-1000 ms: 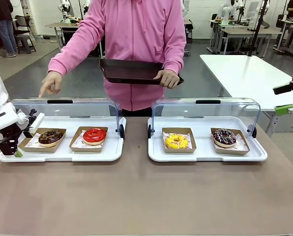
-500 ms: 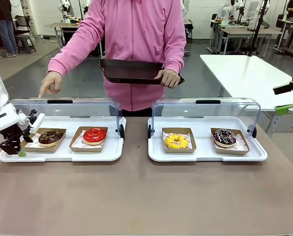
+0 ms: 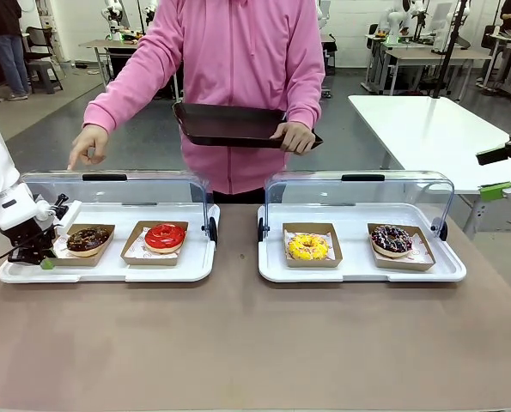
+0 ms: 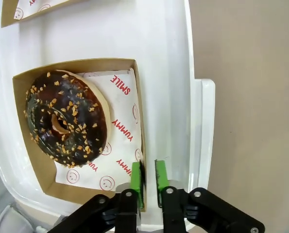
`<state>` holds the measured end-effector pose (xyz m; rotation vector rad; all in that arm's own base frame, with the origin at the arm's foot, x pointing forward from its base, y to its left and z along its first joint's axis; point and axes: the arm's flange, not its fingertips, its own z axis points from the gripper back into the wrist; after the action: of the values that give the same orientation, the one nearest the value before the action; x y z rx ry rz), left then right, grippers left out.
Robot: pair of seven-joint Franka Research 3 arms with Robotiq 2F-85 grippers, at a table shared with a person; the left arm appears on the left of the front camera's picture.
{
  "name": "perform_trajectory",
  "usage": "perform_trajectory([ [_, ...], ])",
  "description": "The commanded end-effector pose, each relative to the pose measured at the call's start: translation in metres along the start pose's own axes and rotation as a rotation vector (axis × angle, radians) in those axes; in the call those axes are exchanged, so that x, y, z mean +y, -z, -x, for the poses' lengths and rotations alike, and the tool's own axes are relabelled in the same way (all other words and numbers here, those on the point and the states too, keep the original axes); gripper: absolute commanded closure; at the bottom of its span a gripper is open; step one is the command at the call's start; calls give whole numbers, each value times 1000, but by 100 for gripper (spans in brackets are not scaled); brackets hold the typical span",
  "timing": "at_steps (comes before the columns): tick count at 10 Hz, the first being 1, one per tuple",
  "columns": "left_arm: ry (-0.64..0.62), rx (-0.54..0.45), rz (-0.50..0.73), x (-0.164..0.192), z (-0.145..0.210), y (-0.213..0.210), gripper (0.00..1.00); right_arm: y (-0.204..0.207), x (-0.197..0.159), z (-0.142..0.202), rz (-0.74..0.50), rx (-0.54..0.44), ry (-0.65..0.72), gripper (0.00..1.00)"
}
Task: Provide the desired donut to the person.
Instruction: Pick up and lift the Paper togo box containing the Donut pointed at by the person.
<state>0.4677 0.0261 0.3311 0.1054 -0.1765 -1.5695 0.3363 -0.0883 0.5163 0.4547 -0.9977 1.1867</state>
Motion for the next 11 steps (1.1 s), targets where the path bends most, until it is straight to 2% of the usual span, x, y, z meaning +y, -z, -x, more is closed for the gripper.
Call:
perform_trajectory([
  [1,21,-9,-1,4,6,1,100,2,-2,1,-2,-13,-9,0],
  [6,32,-19,-36,-7,4,-13,100,2,-2,1,-2,-13,-9,0],
  [8,17,15,-114,-30,2,-41,100,2,-2,1,-2,-13,-9,0],
  [11,48,0,-143,-75,-7,-70,100,2,-2,1,-2,-13,-9,0],
])
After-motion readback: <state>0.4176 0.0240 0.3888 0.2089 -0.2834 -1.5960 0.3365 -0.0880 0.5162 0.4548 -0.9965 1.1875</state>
